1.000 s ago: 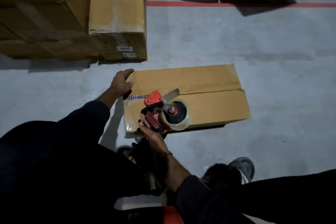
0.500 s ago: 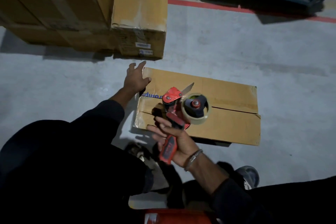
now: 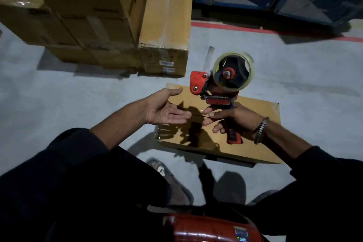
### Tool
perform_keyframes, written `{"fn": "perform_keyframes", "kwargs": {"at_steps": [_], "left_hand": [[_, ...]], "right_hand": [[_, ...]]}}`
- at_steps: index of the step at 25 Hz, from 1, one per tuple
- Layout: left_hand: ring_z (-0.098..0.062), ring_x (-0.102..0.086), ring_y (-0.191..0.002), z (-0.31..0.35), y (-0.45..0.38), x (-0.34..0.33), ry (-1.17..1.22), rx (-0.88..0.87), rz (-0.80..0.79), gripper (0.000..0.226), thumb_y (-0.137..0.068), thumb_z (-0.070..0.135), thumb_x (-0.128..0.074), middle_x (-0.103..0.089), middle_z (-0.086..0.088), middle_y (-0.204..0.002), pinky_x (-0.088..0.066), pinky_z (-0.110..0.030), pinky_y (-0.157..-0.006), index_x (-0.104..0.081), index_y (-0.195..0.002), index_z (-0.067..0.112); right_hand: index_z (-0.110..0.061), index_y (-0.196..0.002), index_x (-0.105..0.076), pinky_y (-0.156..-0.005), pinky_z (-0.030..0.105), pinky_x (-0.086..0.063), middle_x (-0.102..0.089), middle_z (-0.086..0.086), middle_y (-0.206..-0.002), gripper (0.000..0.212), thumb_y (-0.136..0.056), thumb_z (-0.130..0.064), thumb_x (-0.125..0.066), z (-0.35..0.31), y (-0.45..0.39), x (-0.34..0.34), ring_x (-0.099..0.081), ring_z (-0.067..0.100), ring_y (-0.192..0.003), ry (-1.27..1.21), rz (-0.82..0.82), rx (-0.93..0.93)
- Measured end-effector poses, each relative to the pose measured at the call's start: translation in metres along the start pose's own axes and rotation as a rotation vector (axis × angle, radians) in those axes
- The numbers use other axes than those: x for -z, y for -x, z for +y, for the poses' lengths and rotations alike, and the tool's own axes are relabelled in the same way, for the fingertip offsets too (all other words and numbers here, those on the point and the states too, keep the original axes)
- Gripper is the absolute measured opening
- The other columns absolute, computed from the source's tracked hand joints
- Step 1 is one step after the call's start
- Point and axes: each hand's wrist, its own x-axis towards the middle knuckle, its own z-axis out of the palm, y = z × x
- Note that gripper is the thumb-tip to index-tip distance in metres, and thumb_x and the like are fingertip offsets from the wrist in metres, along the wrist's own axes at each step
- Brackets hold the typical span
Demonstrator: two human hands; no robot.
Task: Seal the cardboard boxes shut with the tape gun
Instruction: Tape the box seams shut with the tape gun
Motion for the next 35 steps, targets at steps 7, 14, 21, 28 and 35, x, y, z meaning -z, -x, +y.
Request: {"fn": "perform_keyframes", "kwargs": {"at_steps": [7, 14, 21, 28, 35], "left_hand": [[-0.04, -0.072, -0.112, 0.032, -0.014, -0.008, -0.334, 0.077, 0.021, 0.076, -0.096, 0.052, -0.064, -0.068, -0.026, -0.129, -0.058, -0.056, -0.098, -0.047, -0.148, -0.001], [-0.029, -0.072, -0.107, 0.048, -0.028, -0.028, -0.01, 0.014, -0.168, 0.054, -0.104, 0.044, -0.053, -0.068, -0.014, -0.118, -0.053, -0.054, -0.106, -0.055, -0.137, 0.002], [-0.024, -0.076, -0.094, 0.056, -0.037, -0.034, 0.011, -0.158, -0.016, 0.03, -0.1, -0.009, -0.05, -0.075, -0.021, -0.104, -0.062, -0.045, -0.087, -0.062, -0.127, -0.006], [-0.021, -0.078, -0.086, 0.061, -0.04, -0.006, -0.4, -0.368, 0.286, 0.027, -0.092, -0.017, -0.057, -0.078, -0.015, -0.091, -0.065, -0.028, -0.075, -0.075, -0.099, 0.002], [-0.023, -0.076, -0.078, 0.03, -0.052, 0.056, -0.534, -0.369, 0.486, 0.02, -0.088, -0.016, -0.062, -0.075, -0.027, -0.104, -0.065, -0.036, -0.079, -0.074, -0.093, -0.001]], "right_hand": [[-0.01, -0.128, -0.066, -0.053, 0.024, -0.051, -0.077, 0.018, -0.104, 0.032, -0.096, -0.011, -0.069, -0.004, -0.006, 0.016, -0.069, 0.022, -0.063, 0.178, 0.003, 0.048], [-0.008, -0.127, -0.068, -0.052, 0.024, -0.052, -0.076, 0.025, -0.099, 0.034, -0.093, -0.013, -0.07, -0.029, -0.017, 0.051, -0.067, 0.021, -0.056, 0.161, -0.008, 0.079], [-0.012, -0.123, -0.071, -0.051, 0.025, -0.052, -0.075, 0.025, -0.1, 0.028, -0.095, -0.013, -0.068, -0.035, -0.016, 0.074, -0.065, 0.021, -0.056, 0.183, 0.004, 0.097], [-0.012, -0.1, -0.077, -0.037, 0.017, -0.033, -0.071, 0.014, -0.068, 0.007, -0.096, -0.013, -0.071, -0.025, -0.019, 0.059, -0.048, 0.014, -0.043, 0.404, 0.0, -0.024], [-0.022, -0.056, -0.052, -0.053, 0.026, -0.036, -0.05, -0.008, -0.051, 0.038, -0.087, -0.008, -0.068, 0.014, -0.071, 0.043, -0.046, 0.013, -0.052, 0.909, 0.063, 0.026]]}}
